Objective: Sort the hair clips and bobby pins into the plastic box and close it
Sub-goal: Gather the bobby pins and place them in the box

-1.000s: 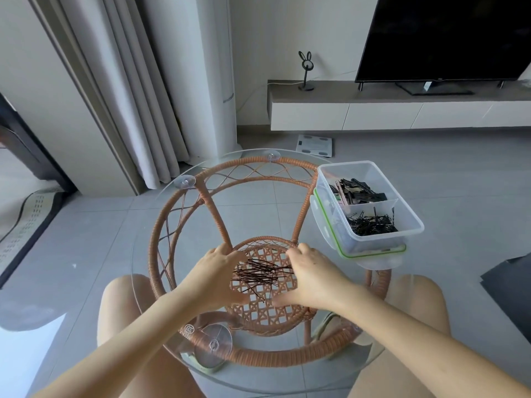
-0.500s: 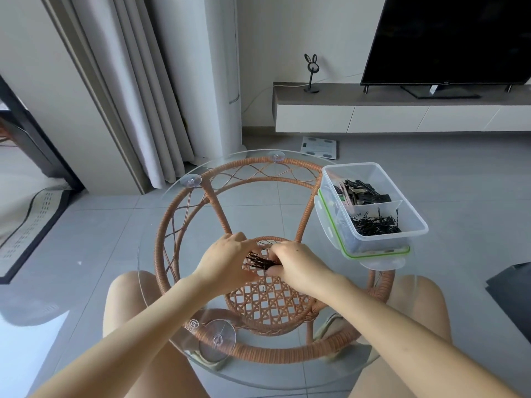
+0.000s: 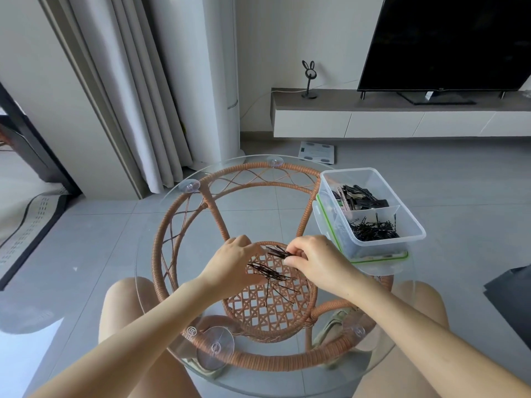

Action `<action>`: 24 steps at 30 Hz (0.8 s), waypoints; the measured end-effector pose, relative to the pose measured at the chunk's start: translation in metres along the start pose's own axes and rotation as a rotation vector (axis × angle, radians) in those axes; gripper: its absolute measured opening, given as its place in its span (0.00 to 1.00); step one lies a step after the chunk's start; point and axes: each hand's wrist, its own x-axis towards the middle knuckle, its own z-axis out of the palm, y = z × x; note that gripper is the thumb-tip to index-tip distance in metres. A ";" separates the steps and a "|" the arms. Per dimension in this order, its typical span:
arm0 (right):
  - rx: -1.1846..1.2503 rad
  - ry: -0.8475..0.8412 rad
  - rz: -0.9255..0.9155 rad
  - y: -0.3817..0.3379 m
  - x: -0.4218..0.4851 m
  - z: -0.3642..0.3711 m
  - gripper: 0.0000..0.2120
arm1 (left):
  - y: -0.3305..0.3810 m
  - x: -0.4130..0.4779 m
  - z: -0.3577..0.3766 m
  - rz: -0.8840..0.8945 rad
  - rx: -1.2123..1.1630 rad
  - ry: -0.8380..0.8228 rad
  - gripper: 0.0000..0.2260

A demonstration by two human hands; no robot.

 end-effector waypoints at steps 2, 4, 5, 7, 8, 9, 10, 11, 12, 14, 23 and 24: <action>0.024 0.016 -0.014 0.000 -0.001 -0.011 0.06 | 0.002 0.002 -0.001 0.029 -0.012 -0.021 0.22; 0.049 0.027 -0.014 0.001 -0.001 -0.023 0.06 | 0.005 0.005 -0.002 0.063 -0.029 -0.049 0.16; 0.064 0.035 -0.012 0.002 -0.002 -0.028 0.06 | 0.007 0.007 -0.002 0.081 -0.028 -0.064 0.13; 0.093 0.056 -0.003 0.005 -0.001 -0.038 0.06 | 0.012 0.011 0.001 0.107 -0.008 -0.092 0.09; 0.106 0.067 0.003 0.006 -0.001 -0.042 0.06 | 0.015 0.012 0.003 0.111 0.008 -0.110 0.08; 0.124 0.079 0.008 0.008 -0.001 -0.046 0.06 | 0.018 0.014 0.005 0.114 0.029 -0.129 0.08; 0.144 0.091 0.012 0.009 -0.001 -0.050 0.06 | 0.020 0.016 0.006 0.116 0.049 -0.150 0.08; 0.162 0.100 0.012 0.009 -0.001 -0.055 0.05 | 0.021 0.017 0.006 0.112 0.058 -0.173 0.09; 0.175 0.108 0.009 0.010 -0.002 -0.059 0.03 | 0.021 0.017 0.004 0.105 0.055 -0.193 0.08; 0.194 0.126 0.009 0.012 -0.004 -0.070 0.04 | 0.021 0.020 -0.003 0.087 0.021 -0.213 0.08; 0.230 0.206 0.129 0.058 -0.012 -0.118 0.03 | 0.028 0.035 -0.041 0.068 -0.088 -0.139 0.08; 0.202 0.199 0.145 0.065 -0.012 -0.124 0.03 | 0.031 0.038 -0.045 0.078 -0.093 -0.123 0.09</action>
